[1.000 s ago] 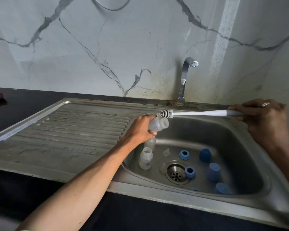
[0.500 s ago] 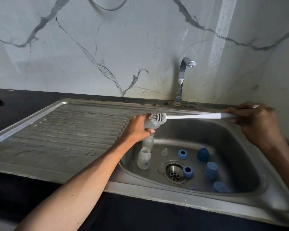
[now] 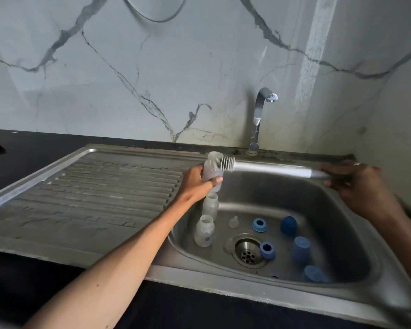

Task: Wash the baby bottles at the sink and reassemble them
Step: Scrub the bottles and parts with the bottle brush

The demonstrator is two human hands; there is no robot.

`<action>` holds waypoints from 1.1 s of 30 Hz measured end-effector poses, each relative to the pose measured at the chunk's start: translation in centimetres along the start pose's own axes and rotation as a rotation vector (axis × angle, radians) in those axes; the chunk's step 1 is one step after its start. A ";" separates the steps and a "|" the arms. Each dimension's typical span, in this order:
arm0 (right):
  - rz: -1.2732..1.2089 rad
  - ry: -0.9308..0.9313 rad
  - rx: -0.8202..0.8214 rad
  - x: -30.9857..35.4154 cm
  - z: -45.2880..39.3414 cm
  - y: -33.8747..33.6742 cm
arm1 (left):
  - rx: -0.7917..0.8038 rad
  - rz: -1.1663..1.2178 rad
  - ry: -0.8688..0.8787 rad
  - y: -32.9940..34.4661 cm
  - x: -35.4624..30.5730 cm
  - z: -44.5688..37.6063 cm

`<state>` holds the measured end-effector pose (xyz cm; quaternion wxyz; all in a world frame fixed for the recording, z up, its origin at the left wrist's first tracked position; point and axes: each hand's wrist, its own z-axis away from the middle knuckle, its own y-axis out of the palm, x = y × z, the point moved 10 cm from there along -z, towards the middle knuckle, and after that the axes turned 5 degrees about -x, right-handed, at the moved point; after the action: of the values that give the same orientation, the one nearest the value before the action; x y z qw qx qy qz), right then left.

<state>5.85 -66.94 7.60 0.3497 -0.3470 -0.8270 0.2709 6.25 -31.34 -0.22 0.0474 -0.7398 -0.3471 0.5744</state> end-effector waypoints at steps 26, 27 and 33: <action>0.037 0.304 0.146 0.7 1.8 2.2 | 0.097 0.506 -0.224 1.5 1.0 0.8; 0.043 0.305 0.158 0.9 1.9 2.6 | 0.114 0.528 -0.230 1.7 0.8 0.9; 0.120 0.190 0.335 1.7 2.1 4.0 | 0.092 0.746 -0.319 1.4 0.8 0.6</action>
<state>4.93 -63.60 4.20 0.4625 -0.3565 -0.7114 0.3911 6.46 -32.17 -1.71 -0.1857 -0.7136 -0.0320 0.6747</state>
